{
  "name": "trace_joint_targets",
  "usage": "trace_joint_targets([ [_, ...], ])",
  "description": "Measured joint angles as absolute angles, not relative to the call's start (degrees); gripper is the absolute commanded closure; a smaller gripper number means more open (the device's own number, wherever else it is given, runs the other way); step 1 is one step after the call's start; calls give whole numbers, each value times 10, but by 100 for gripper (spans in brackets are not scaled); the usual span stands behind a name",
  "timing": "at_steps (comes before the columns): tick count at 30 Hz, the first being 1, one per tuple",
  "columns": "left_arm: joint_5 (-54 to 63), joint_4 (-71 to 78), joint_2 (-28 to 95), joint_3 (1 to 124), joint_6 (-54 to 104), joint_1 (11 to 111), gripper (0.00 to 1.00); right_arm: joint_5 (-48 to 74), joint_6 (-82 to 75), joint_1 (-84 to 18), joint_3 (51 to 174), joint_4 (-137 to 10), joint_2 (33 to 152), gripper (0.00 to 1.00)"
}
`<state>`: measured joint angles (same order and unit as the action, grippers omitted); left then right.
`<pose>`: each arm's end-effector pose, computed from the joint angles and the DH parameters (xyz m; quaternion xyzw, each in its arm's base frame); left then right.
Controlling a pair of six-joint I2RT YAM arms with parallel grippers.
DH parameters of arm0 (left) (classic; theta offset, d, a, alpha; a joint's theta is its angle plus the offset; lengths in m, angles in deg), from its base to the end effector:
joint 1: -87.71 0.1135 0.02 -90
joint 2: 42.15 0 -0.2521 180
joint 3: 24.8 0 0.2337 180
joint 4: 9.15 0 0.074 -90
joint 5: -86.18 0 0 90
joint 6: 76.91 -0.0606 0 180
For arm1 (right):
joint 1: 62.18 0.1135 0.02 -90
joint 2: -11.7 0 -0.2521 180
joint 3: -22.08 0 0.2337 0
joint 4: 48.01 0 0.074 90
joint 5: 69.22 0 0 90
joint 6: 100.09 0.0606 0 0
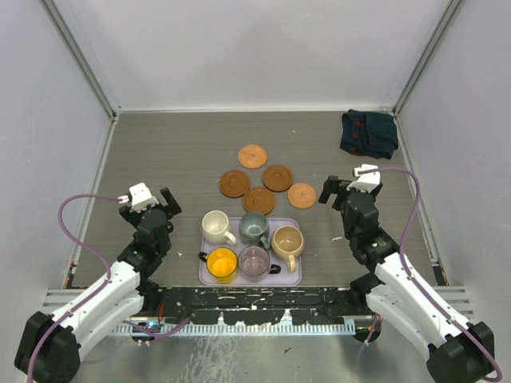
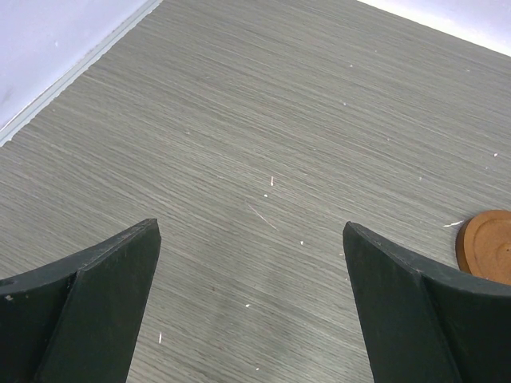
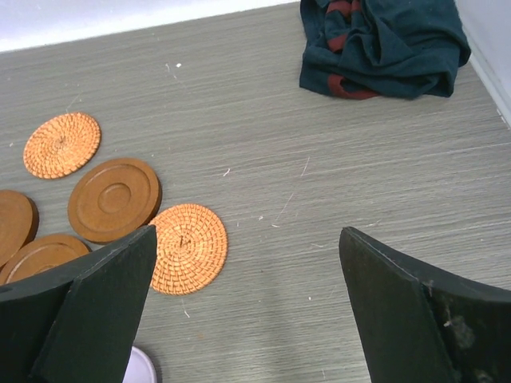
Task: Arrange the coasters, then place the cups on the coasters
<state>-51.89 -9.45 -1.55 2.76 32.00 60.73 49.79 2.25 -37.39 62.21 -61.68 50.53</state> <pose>0.1701 -0.0360 0.1996 -0.2034 0.7296 0.0707 0.6491 0.1769 0.0493 0.2497 0.0743 0.7669 0.0082 0.6374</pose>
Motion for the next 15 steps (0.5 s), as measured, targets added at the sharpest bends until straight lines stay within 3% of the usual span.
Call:
trace_joint_targets([
  [5, -515, -96, -14, 28, 317, 607, 1, 494, 12, -374, 622, -595, 543, 32],
  [8, -491, -118, 2, 27, 297, 607, 3, 492, 8, -374, 629, -590, 586, 43],
  [13, -458, -128, 62, 51, 260, 607, 21, 480, 5, -374, 654, -583, 647, 60],
  [15, -443, -136, 89, 79, 246, 607, 35, 474, 5, -374, 666, -577, 667, 76],
])
